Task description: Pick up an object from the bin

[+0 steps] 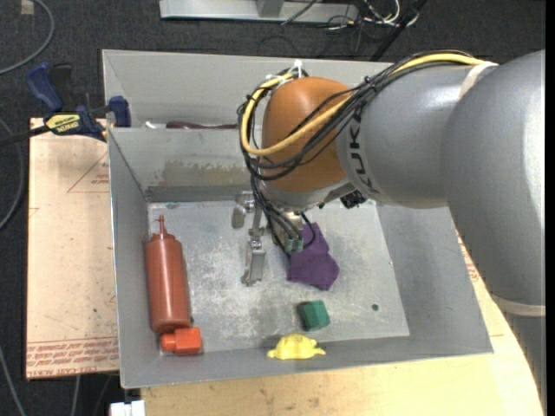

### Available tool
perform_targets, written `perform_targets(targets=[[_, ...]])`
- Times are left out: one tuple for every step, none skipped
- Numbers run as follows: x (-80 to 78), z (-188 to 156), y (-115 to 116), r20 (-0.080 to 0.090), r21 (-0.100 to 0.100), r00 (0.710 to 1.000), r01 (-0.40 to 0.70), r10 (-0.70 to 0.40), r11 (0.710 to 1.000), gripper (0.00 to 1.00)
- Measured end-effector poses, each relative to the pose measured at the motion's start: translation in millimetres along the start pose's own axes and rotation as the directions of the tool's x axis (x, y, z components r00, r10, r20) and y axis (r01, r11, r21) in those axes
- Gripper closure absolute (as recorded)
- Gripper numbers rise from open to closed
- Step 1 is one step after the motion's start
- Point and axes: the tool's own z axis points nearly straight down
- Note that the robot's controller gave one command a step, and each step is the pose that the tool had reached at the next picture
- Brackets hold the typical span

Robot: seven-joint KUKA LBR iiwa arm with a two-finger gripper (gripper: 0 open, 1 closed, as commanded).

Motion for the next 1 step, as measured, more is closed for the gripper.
perform_targets(targets=[[-1.4, -4.7, -0.5, 0.007, -0.001, 1.0, -0.002, 0.002, 1.0, 0.0]])
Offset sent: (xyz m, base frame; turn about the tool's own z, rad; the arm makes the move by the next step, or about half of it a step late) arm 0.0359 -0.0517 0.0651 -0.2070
